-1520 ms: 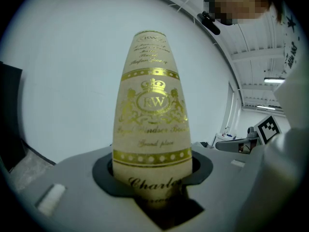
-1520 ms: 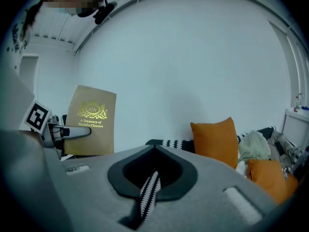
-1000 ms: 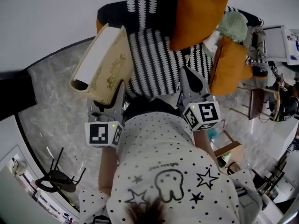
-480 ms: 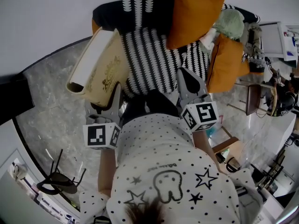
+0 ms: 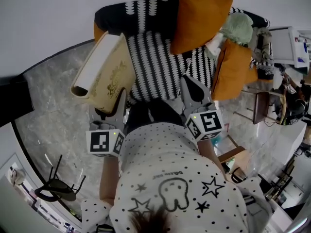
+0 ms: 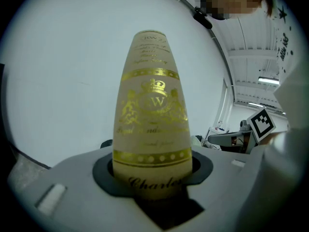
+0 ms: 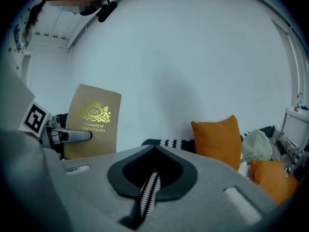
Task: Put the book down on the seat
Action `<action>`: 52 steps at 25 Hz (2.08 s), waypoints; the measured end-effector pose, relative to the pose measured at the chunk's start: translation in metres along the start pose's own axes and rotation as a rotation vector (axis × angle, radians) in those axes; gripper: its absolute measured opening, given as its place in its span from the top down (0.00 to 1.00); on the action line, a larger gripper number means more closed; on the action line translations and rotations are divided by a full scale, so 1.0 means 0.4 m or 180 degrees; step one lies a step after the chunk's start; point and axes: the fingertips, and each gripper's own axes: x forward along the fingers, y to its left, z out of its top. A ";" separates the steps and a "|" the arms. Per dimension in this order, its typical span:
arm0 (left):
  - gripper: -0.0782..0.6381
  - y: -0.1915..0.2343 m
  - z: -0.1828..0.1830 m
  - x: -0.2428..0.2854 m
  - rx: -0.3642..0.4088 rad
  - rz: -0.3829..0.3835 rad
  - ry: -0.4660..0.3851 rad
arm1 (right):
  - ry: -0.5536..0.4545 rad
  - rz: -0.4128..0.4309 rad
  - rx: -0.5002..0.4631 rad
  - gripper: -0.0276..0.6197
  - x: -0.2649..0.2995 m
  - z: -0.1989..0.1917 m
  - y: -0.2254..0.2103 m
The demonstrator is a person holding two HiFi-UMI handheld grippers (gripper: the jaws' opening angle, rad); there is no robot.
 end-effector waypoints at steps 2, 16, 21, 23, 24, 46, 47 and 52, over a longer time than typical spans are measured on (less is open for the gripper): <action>0.57 -0.020 -0.005 0.019 0.0011 0.0001 0.0023 | 0.0011 -0.0013 0.0010 0.96 -0.008 -0.005 -0.031; 0.57 -0.081 -0.009 -0.007 -0.0019 0.0312 -0.0065 | -0.0158 0.0175 0.0015 0.96 0.012 0.032 -0.107; 0.57 -0.065 0.003 -0.023 -0.0060 0.0472 -0.0081 | -0.0208 0.0294 0.0006 0.96 0.030 0.062 -0.111; 0.57 -0.059 0.003 -0.030 -0.0056 0.0499 -0.0100 | -0.0260 0.0317 0.0010 0.96 0.036 0.079 -0.113; 0.57 -0.054 0.003 -0.033 -0.0059 0.0507 -0.0108 | -0.0284 0.0332 0.0011 0.96 0.039 0.086 -0.108; 0.57 -0.074 0.005 -0.012 -0.0016 0.0292 0.0029 | 0.0080 0.1189 -0.0389 0.96 0.107 -0.004 0.175; 0.57 -0.076 0.002 -0.012 -0.0015 0.0288 0.0037 | 0.0078 0.1182 -0.0389 0.96 0.105 -0.005 0.173; 0.57 -0.084 -0.009 -0.010 -0.0011 0.0267 0.0079 | 0.0074 0.1182 -0.0393 0.96 0.099 -0.010 0.169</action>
